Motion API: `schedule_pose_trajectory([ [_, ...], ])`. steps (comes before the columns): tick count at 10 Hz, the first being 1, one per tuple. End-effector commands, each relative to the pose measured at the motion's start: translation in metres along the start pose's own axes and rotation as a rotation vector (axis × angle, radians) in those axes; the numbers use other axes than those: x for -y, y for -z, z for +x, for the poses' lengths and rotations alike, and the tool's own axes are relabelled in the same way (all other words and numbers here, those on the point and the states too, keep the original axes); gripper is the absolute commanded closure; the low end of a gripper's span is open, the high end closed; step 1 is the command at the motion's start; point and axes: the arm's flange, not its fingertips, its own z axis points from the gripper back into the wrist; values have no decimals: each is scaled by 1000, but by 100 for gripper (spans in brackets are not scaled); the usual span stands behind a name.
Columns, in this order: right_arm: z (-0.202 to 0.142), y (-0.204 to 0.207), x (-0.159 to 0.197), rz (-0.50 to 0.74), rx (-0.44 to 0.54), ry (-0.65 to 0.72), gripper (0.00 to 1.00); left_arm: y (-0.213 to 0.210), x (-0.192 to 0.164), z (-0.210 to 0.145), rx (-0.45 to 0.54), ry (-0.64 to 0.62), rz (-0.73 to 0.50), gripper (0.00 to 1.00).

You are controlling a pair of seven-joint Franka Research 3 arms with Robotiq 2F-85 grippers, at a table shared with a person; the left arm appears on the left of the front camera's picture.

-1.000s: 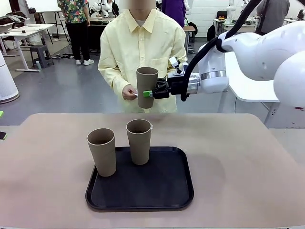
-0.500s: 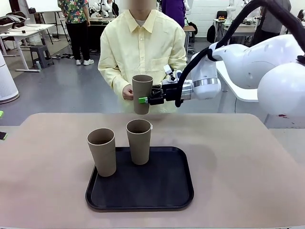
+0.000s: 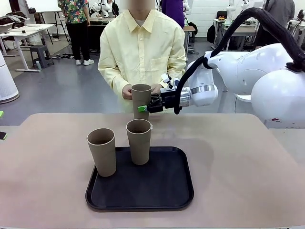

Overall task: Place coasters on the table and set cups on them.
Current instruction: Pick up one Reusable plastic cup and place it on a coaster set by the human.

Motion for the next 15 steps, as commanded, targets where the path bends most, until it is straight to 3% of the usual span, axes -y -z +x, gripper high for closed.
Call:
schedule_pose_trajectory([
  [1, 4, 1, 7, 29, 7, 13, 16, -1, 0, 0, 0, 15, -7, 0],
  [15, -32, 5, 12, 52, -4, -104, 16, -1, 0, 0, 0, 15, -7, 0],
])
